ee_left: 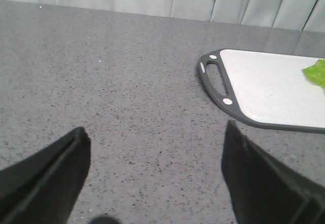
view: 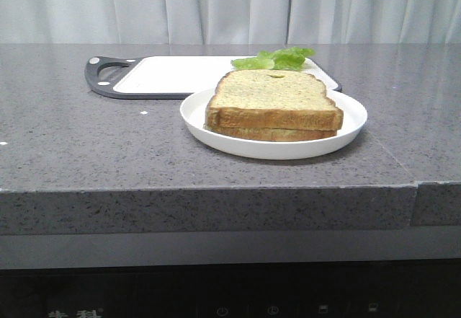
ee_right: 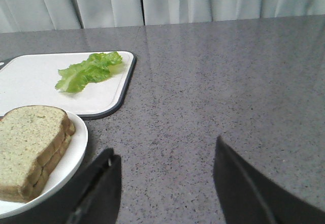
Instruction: Left arm grabs bread, right arm adds lettuce
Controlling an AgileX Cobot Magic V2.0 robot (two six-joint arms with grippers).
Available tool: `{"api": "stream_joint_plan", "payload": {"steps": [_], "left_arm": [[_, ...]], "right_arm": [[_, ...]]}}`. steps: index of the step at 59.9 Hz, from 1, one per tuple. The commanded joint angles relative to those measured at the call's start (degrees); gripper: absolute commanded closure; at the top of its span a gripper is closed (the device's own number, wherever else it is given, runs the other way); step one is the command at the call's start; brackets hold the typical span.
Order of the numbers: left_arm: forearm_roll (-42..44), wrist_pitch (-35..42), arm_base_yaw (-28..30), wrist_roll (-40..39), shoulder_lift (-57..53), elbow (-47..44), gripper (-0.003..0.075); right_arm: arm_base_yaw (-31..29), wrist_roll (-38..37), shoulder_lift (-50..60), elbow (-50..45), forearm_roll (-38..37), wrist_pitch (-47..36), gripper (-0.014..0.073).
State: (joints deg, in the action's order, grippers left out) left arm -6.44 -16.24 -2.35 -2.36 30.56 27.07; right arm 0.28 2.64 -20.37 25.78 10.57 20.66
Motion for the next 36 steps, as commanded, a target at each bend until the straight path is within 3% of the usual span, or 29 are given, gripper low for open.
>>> {"api": "stream_joint_plan", "payload": {"steps": [1,14,36], "left_arm": [[-5.3,2.2,-0.3,-0.3,1.5,2.9,0.0114],[-10.6,-11.2,-8.2,-0.2,15.2,13.1,0.0114],[-10.6,-12.5,-28.8,-0.2,42.8,35.3,0.0114]], "right_arm": [[-0.2,0.3,-0.8,2.1,-0.7,-4.1,0.013],[-0.2,0.3,-0.8,2.1,-0.7,-2.9,0.013],[-0.2,0.3,-0.8,2.0,-0.7,-2.5,0.013]]}}
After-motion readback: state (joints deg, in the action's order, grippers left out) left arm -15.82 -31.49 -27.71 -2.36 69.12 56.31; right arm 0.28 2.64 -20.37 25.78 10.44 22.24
